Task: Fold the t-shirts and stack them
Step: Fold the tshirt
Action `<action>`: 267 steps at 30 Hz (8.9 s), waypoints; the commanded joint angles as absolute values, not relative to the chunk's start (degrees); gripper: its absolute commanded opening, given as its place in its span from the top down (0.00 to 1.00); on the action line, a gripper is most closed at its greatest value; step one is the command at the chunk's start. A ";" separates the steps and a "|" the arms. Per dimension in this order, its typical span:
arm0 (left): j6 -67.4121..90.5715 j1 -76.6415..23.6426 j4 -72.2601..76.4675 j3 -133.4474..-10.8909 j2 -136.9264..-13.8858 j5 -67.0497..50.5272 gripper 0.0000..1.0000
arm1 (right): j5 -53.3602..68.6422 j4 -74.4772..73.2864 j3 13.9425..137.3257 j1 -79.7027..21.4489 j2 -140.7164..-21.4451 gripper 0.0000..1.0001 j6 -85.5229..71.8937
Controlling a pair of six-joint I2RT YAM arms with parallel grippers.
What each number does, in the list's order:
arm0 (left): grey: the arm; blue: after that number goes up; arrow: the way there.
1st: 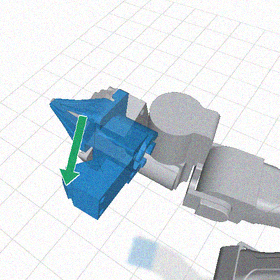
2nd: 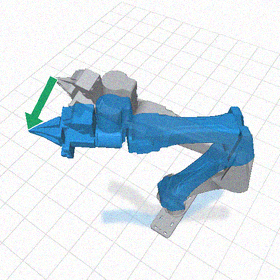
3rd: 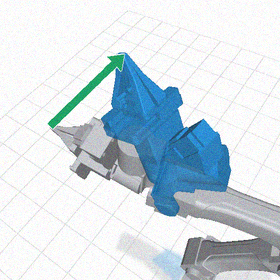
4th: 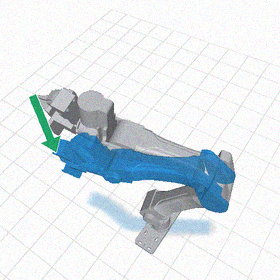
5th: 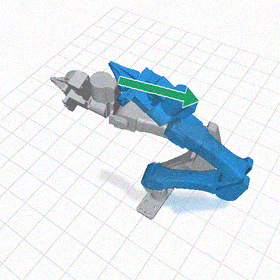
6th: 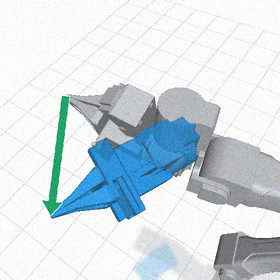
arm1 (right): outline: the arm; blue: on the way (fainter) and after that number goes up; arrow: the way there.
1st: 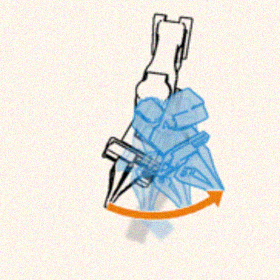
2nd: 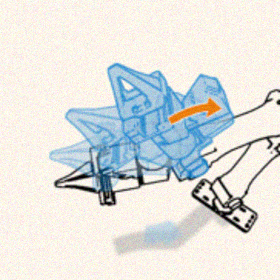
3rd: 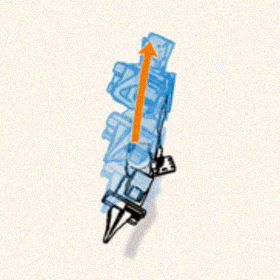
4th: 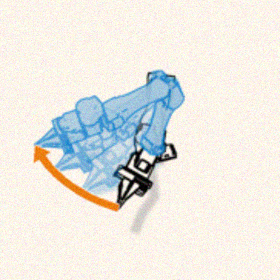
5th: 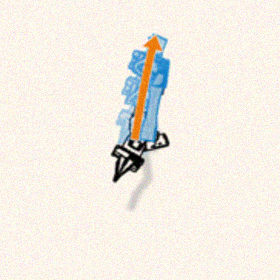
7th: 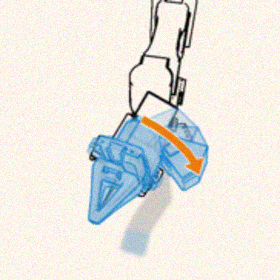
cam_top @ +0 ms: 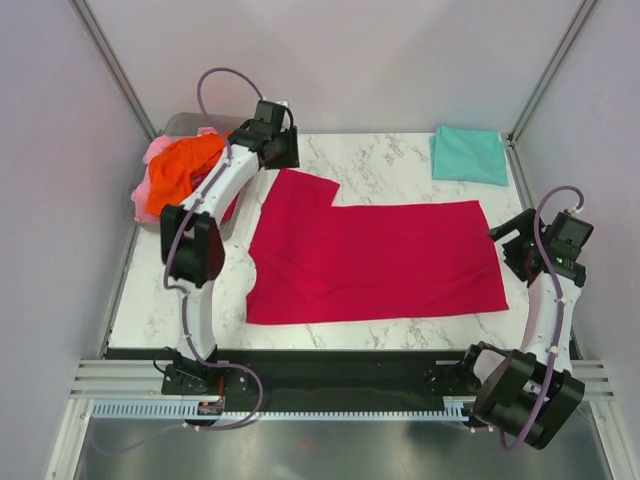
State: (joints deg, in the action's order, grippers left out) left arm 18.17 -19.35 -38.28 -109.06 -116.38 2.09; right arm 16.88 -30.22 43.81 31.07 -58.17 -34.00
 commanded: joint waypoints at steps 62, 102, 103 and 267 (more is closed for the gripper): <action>19.95 -8.00 -28.48 -135.44 -153.37 -23.38 0.98 | -4.48 -20.66 89.83 13.89 -123.31 0.55 -26.19; 20.57 -7.91 -26.28 -111.46 -121.58 -28.65 0.98 | 1.22 -19.95 77.96 13.80 -102.93 1.00 -26.46; 20.13 -7.91 -26.37 -108.40 -119.90 -28.65 0.98 | 1.23 -20.04 76.65 13.80 -102.22 1.00 -26.46; 24.08 -16.43 -34.63 -41.49 -30.77 -26.09 0.28 | -0.97 -20.21 102.89 -35.69 -123.03 0.28 -31.03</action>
